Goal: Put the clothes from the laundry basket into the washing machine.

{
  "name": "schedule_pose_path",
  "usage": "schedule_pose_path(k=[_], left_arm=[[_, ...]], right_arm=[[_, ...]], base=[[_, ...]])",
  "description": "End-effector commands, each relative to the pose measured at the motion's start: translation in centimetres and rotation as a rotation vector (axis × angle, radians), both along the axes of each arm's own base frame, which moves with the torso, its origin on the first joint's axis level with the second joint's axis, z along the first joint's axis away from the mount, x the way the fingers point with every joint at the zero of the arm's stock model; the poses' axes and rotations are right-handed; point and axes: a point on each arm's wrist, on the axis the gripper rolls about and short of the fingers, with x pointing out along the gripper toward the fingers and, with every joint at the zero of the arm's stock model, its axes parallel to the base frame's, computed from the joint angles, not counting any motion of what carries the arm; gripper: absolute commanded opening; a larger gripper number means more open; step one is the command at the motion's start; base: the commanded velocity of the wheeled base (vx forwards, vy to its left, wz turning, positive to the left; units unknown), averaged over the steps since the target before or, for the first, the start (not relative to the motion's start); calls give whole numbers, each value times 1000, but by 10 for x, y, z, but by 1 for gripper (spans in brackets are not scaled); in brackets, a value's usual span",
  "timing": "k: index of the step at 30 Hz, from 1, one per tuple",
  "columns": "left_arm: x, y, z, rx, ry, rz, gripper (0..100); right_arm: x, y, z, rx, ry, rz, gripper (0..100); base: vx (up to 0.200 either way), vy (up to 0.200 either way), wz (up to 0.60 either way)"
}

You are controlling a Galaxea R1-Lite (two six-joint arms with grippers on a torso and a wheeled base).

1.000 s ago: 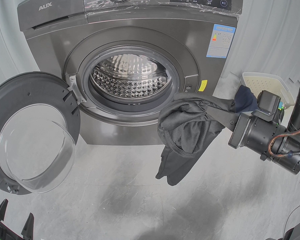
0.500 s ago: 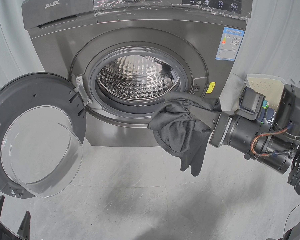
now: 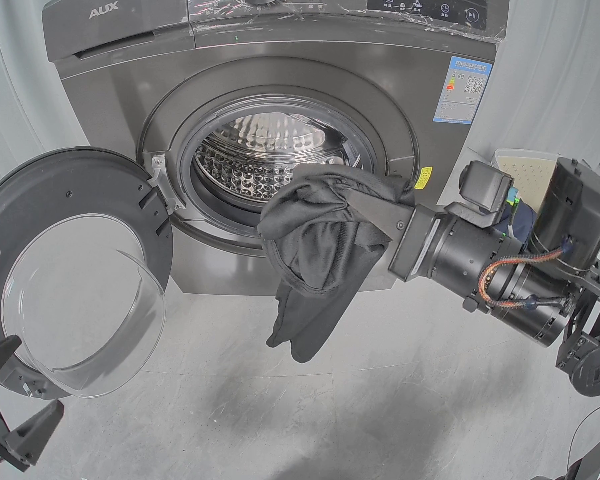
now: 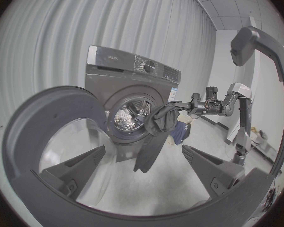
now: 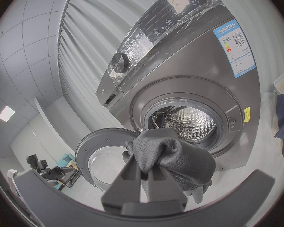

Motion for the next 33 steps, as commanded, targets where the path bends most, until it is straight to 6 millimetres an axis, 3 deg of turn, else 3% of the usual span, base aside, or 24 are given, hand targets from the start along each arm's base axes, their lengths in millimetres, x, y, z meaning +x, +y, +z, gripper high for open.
schedule_pose_path(k=[1, 12, 20, 33], left_arm=[[110, -31, 6, 27, 265, -333, 100], [175, -85, -4, 56, 388, -425, 100], [196, -122, 11, -40, 424, -517, 100], [230, -141, 7, -50, 404, -507, 100]], right_arm=[[3, 22, 2, 42, -17, 54, 0], [5, 32, -2, 37, -11, 65, 0], [5, 32, -3, 34, -7, 58, 0], [2, 33, -3, 35, -9, 65, 0]], base=[[0, 0, 0], [0, 0, 0], [0, 0, 0], [0, 0, 0]])
